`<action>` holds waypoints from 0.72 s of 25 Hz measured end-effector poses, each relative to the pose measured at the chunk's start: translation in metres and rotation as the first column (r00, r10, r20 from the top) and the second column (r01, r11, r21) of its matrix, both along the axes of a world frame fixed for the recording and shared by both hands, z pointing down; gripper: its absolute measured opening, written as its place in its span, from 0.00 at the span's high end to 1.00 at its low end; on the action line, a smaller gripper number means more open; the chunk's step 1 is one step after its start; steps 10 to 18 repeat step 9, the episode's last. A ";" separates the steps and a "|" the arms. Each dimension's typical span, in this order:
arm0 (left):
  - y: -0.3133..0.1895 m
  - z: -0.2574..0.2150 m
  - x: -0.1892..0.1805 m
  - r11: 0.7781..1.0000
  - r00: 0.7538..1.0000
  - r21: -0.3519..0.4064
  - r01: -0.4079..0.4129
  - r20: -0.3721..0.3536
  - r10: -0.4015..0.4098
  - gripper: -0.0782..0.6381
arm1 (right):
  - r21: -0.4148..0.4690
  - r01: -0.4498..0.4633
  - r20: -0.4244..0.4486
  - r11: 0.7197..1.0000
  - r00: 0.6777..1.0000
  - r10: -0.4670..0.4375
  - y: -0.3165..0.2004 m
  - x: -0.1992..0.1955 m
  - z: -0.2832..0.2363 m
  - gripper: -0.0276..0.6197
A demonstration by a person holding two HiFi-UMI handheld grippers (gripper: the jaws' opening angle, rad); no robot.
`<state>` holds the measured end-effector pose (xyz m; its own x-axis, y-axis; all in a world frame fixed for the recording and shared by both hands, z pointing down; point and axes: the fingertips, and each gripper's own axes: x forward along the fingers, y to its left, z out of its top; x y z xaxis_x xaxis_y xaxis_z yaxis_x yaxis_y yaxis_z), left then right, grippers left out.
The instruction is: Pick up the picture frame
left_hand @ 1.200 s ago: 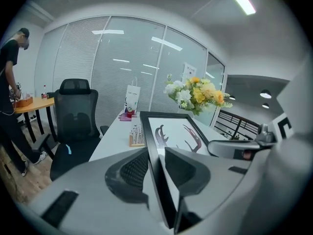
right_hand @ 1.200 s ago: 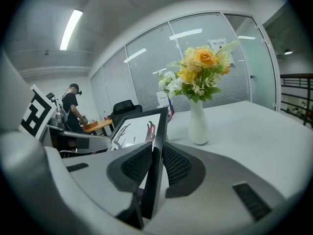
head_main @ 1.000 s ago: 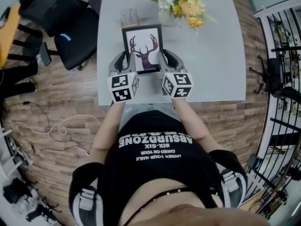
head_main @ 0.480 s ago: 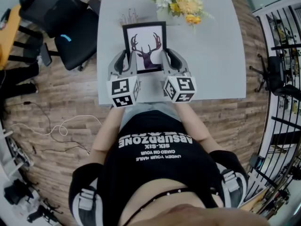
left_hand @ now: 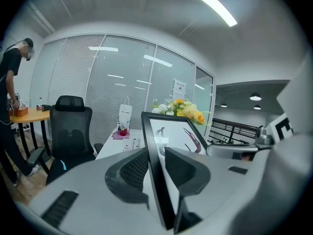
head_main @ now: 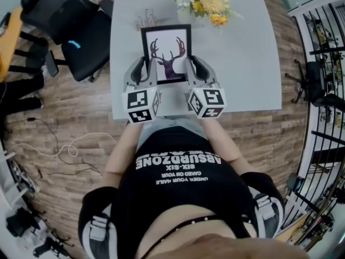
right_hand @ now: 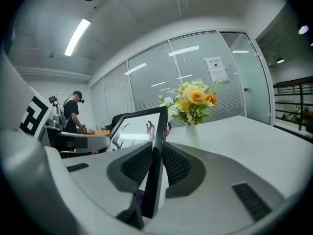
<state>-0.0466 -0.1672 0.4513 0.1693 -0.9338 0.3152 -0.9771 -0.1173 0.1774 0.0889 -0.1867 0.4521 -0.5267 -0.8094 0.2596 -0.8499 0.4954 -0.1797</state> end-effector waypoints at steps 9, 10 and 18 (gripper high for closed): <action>0.003 0.004 0.000 1.000 1.000 -0.012 -0.006 -0.007 0.006 0.73 | -0.008 0.000 -0.005 1.000 1.000 0.000 0.001 0.000 0.001 0.83; 0.003 0.004 0.000 1.000 1.000 -0.012 -0.006 -0.007 0.006 0.73 | -0.008 0.000 -0.005 1.000 1.000 0.000 0.001 0.000 0.001 0.83; 0.003 0.004 0.000 1.000 1.000 -0.012 -0.006 -0.007 0.006 0.73 | -0.008 0.000 -0.005 1.000 1.000 0.000 0.001 0.000 0.001 0.83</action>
